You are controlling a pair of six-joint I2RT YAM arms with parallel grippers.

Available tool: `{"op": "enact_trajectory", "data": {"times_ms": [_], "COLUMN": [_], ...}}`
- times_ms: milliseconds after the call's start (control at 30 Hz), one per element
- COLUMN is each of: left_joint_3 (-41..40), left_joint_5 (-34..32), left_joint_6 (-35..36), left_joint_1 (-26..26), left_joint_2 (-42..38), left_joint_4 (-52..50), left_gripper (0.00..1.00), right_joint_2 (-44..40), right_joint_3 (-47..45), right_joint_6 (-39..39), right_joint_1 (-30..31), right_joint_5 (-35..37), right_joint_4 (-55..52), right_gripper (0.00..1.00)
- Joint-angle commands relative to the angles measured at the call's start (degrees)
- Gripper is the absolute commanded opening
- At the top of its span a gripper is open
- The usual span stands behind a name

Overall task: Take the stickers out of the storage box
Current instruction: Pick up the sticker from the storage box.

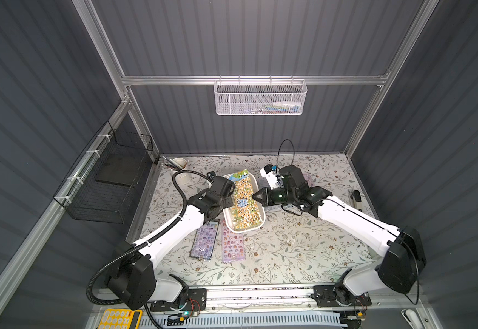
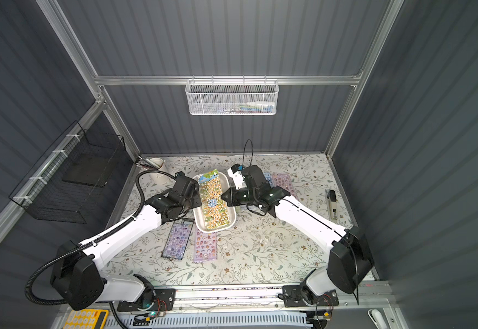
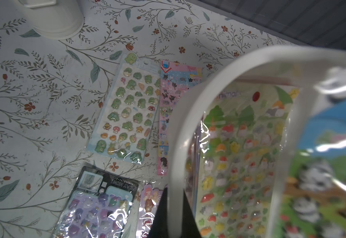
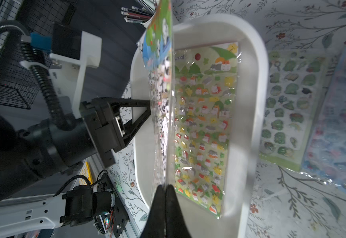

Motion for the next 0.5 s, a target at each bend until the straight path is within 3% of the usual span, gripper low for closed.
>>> {"op": "enact_trajectory", "data": {"times_ms": [0, 267, 467], "left_joint_3": [-0.03, -1.82, -0.61], "left_joint_5": [-0.09, 2.2, 0.37], "left_joint_6": [1.35, 3.78, 4.37], "left_joint_1": [2.11, 8.36, 9.41], "left_joint_2": [-2.6, -5.49, -7.79], "left_joint_4": [0.03, -1.67, -3.49], "left_gripper": [0.0, 0.0, 0.0], "right_joint_2": [-4.68, -17.63, -27.31], "right_joint_3": [-2.28, -7.82, -12.14], "right_joint_6": [1.06, 2.85, 3.05], "right_joint_1": [-1.55, -5.93, -8.51], "right_joint_5": [-0.79, -2.33, -1.83], "right_joint_4": [-1.32, -5.0, -11.06], "right_gripper": [0.0, 0.0, 0.0]}}
